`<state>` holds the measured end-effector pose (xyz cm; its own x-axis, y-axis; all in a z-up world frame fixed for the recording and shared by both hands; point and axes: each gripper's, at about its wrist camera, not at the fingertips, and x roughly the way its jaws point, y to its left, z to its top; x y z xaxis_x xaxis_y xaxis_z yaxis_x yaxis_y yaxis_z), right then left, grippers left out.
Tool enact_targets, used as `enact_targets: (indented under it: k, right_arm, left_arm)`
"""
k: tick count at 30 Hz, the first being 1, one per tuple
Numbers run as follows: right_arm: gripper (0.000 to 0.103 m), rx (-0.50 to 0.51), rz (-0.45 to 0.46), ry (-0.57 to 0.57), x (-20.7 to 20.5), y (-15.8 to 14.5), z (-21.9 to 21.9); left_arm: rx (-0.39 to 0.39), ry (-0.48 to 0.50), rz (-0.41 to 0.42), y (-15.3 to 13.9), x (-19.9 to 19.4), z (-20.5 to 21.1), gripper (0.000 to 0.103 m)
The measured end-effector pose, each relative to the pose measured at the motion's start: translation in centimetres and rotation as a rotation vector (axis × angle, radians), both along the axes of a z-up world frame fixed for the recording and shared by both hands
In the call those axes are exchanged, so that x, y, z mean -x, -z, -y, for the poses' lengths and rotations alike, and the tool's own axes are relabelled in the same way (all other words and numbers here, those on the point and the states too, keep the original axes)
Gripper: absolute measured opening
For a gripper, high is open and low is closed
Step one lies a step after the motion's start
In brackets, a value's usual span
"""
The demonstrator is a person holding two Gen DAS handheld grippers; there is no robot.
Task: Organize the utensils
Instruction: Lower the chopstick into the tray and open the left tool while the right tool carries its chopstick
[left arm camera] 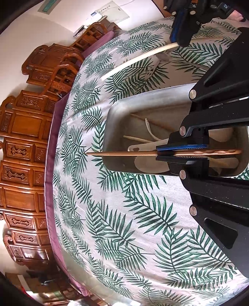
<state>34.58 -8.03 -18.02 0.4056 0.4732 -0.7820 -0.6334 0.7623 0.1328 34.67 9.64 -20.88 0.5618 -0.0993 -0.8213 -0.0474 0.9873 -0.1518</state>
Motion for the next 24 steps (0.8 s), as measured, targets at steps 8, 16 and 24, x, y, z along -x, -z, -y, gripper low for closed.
enact_targets:
  k: [8,16,24]
  right_arm:
    - [0.006,0.003,0.0,0.028,-1.5,0.4,-2.4]
    - [0.006,0.004,-0.02,0.045,-2.9,1.4,-4.9]
    - [0.006,-0.011,-0.064,0.114,-4.6,2.8,-6.7]
  left_arm:
    - [-0.06,0.035,0.023,-1.1,1.5,0.2,0.007]
    - [-0.047,0.005,0.066,-3.3,3.4,-2.2,0.01]
    - [-0.063,-0.015,0.115,-5.2,5.9,-4.5,0.01]
